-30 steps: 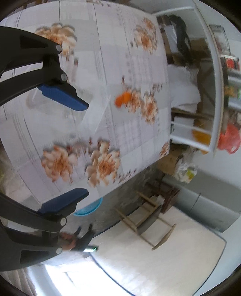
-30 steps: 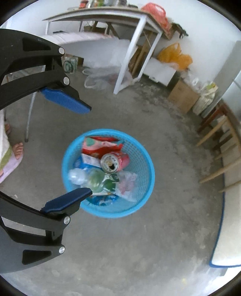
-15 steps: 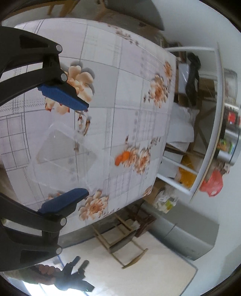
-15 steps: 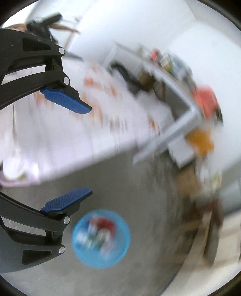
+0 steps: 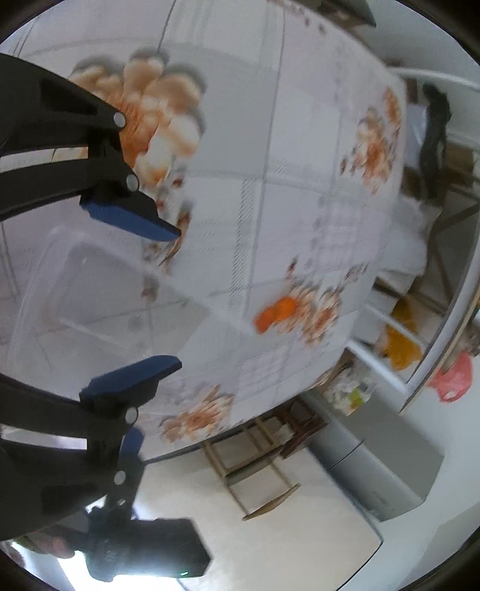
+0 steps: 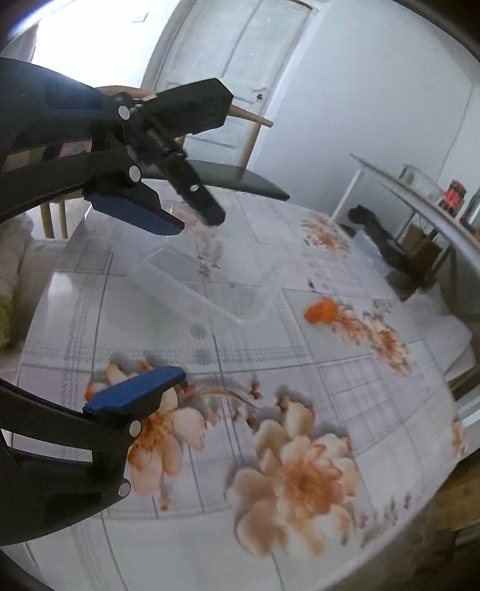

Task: Collect trash
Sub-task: 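Move both open tools back over the table toward the clear container, then grasp the clear container rim with the right tool while the left tool grasps the orange peel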

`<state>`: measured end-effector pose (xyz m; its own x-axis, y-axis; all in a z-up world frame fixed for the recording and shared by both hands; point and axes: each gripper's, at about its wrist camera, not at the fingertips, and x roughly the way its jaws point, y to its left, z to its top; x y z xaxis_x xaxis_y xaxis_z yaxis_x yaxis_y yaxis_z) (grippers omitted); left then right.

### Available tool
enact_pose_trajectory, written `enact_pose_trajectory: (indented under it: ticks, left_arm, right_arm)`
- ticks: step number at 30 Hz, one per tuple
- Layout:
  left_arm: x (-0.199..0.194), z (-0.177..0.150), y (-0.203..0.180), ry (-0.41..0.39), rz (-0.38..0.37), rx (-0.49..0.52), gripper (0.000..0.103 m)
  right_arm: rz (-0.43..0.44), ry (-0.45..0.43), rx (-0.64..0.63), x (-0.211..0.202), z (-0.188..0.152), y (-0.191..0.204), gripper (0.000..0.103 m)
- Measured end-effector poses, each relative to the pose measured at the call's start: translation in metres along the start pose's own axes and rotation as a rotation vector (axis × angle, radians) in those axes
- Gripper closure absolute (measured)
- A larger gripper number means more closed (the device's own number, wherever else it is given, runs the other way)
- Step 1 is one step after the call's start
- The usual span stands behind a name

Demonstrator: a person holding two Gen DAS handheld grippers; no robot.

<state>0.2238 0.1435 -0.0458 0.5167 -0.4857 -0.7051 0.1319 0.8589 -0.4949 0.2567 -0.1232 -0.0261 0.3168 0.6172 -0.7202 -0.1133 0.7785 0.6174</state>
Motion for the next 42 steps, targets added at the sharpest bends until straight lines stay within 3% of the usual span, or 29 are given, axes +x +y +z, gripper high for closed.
enact_pose_trajectory:
  ticks: [9, 16, 19, 24, 27, 31, 36, 42]
  left_arm:
    - [0.007, -0.031, -0.032, 0.084, -0.136, 0.036, 0.043]
    - [0.010, -0.038, -0.048, 0.090, -0.142, 0.081, 0.043]
    - [0.011, -0.036, -0.048, 0.089, -0.143, 0.081, 0.043]
    - [0.008, -0.035, -0.050, 0.078, -0.137, 0.092, 0.043]
    - [0.004, -0.026, -0.049, 0.050, -0.130, 0.093, 0.043]
    - [0.007, -0.002, -0.047, 0.012, -0.101, 0.084, 0.044]
    - [0.043, 0.046, -0.035, 0.019, 0.076, 0.044, 0.057]
    - [0.092, 0.088, -0.031, 0.038, 0.174, 0.057, 0.062]
  right_arm:
    - [-0.082, -0.003, -0.012, 0.005, -0.006, 0.004, 0.040]
    - [-0.112, 0.002, -0.029, 0.005, -0.009, 0.001, 0.054]
    - [-0.151, 0.003, -0.062, 0.011, -0.007, 0.003, 0.062]
    - [-0.187, 0.007, -0.056, 0.012, -0.010, -0.005, 0.093]
    - [-0.201, -0.012, -0.044, 0.005, -0.011, -0.013, 0.098]
    - [-0.240, -0.061, -0.010, -0.013, -0.010, -0.028, 0.099]
    - [-0.284, -0.116, 0.033, -0.037, -0.010, -0.047, 0.099]
    - [-0.307, -0.152, 0.077, -0.055, -0.007, -0.067, 0.099]
